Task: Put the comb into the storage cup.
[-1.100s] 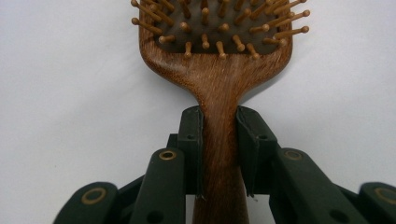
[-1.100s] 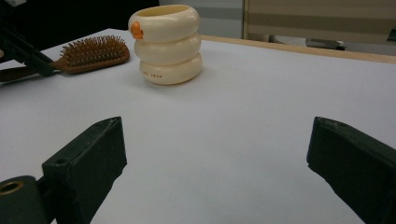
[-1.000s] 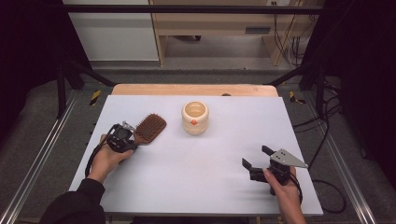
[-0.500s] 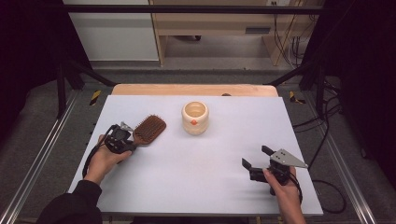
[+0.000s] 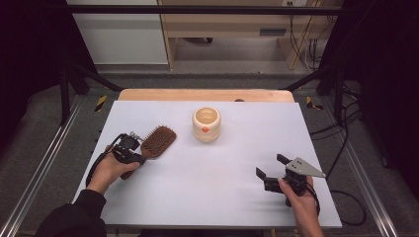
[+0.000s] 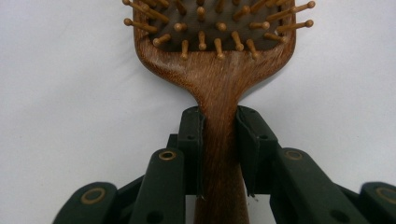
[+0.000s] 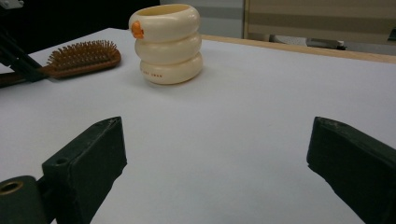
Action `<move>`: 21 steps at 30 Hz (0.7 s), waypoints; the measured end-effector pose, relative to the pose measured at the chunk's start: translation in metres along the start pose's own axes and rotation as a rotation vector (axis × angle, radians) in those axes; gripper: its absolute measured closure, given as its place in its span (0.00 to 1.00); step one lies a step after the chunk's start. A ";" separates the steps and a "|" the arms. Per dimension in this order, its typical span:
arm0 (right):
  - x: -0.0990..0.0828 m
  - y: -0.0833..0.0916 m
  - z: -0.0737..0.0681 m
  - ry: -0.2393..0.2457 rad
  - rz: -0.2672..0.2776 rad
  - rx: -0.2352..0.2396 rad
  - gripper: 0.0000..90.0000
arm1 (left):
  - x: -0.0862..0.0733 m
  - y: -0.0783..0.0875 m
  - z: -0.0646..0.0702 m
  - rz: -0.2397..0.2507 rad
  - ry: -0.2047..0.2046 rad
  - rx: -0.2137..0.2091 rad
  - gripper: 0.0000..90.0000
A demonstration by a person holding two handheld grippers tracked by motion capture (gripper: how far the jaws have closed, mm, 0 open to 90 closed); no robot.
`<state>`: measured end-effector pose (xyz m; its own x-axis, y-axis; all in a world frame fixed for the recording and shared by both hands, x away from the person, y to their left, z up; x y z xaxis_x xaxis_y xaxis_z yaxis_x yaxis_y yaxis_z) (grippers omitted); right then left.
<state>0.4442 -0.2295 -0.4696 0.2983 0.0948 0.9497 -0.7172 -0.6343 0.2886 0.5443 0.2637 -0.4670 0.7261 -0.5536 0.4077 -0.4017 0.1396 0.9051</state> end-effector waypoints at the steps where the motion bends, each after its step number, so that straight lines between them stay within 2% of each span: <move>1: 0.000 0.000 0.000 0.000 0.000 0.000 0.06 | 0.000 0.000 0.000 0.000 0.000 0.000 0.80; 6: 0.000 0.000 0.000 -0.001 0.000 0.001 0.06 | 0.002 -0.001 0.002 -0.006 0.001 0.005 0.76; 11: 0.000 0.000 -0.001 0.001 -0.002 0.001 0.06 | 0.005 -0.002 0.004 -0.006 -0.005 0.028 0.73; 17: 0.000 0.000 -0.001 0.001 -0.005 0.002 0.06 | 0.007 -0.003 0.006 -0.017 -0.008 0.035 0.80; 21: 0.000 0.000 -0.001 0.001 -0.002 0.004 0.06 | 0.007 -0.002 0.009 -0.017 -0.013 0.051 0.81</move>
<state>0.4436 -0.2287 -0.4695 0.2993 0.0972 0.9492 -0.7140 -0.6371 0.2903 0.5453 0.2522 -0.4675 0.7257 -0.5665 0.3904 -0.4175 0.0885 0.9044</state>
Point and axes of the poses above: each handheld gripper's, and its own axes: y roughly backward along the jaws, x roughly out of its top, z roughly to its right, the point moved 2 cm from there along -y, roughly forward along the jaws, and after that the axes turned 7 degrees about x, right-handed, at the moved point
